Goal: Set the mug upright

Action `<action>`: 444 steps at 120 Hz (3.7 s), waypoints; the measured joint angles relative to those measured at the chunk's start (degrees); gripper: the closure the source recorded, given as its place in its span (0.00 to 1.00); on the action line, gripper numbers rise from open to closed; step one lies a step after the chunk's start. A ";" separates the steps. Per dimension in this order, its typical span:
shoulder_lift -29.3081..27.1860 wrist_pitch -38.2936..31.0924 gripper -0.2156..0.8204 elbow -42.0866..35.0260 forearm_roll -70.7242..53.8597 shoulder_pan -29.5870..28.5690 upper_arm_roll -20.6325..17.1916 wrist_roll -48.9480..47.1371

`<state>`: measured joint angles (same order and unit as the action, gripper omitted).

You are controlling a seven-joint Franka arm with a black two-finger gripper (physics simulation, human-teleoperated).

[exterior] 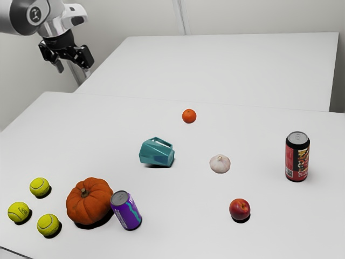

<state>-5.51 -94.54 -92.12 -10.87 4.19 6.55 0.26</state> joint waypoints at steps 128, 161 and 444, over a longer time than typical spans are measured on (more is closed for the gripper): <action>15.87 -5.64 0.21 -15.02 39.29 -3.85 4.25 3.87; 22.62 -8.08 0.21 -12.98 47.22 -3.92 4.26 5.52; 18.52 -25.84 0.97 -14.28 8.39 4.94 -2.02 -5.41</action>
<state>13.01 -120.39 -106.41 -2.47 9.13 4.53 -5.16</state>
